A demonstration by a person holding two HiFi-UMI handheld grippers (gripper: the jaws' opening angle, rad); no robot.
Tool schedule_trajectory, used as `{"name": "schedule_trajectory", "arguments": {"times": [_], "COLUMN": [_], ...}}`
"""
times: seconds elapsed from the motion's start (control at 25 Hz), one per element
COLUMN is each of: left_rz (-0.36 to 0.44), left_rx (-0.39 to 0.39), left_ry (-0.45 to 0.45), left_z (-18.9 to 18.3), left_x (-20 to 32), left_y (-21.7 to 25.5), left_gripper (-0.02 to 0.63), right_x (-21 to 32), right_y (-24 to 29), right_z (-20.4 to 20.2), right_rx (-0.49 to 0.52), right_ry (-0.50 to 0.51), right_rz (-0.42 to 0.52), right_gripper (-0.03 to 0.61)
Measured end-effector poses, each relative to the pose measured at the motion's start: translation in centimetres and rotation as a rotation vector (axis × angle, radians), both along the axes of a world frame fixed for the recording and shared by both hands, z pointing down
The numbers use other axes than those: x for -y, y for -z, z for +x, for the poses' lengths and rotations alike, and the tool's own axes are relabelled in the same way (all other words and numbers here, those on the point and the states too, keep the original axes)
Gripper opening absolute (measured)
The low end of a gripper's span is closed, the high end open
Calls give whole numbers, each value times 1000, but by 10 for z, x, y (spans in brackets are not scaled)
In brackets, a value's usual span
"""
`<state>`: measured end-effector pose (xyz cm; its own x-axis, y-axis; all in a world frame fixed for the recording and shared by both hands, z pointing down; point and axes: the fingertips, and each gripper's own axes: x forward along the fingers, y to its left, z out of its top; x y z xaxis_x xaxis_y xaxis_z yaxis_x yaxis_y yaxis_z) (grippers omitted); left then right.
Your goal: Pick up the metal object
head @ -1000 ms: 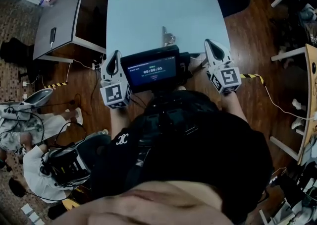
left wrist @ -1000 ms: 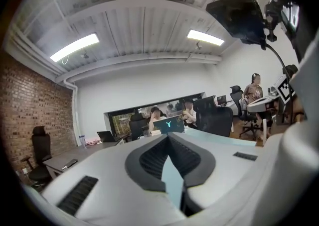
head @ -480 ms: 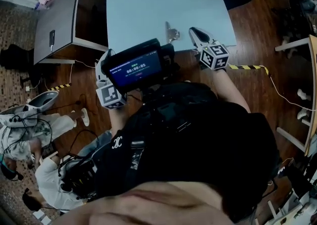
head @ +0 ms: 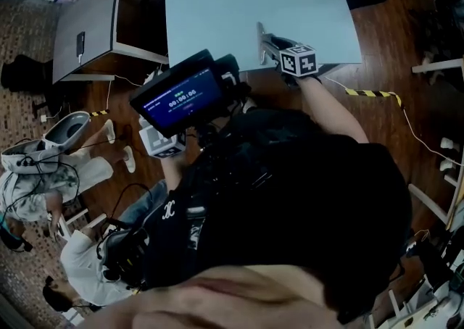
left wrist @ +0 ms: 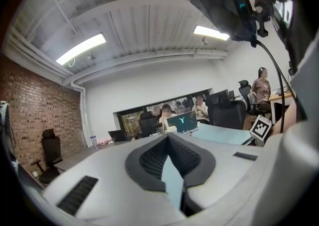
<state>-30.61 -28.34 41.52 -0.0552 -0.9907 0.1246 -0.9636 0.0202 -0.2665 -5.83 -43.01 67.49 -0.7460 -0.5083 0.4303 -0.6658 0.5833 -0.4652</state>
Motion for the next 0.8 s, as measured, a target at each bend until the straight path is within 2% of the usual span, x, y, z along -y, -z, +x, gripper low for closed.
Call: {"name": "schedule_trajectory", "arguments": {"times": [0.32,0.68,0.8], "left_rz": [-20,-23,-34], "left_rx": [5,14,25], "left_ry": [-2,6,9], "left_z": [4,1,3], "left_x": [-2,-7,-7], "left_y": [-6,-14,-12], "left_gripper": [11,11,11], "right_x": [14,33,33], "right_y": [-33,-44,-59], "right_z": [13,22,25], "right_rx": [-123,-223,-255], "right_ry": [-105,-169,-155], "right_rz": [8,74,44], "right_gripper": [204,229,229]}}
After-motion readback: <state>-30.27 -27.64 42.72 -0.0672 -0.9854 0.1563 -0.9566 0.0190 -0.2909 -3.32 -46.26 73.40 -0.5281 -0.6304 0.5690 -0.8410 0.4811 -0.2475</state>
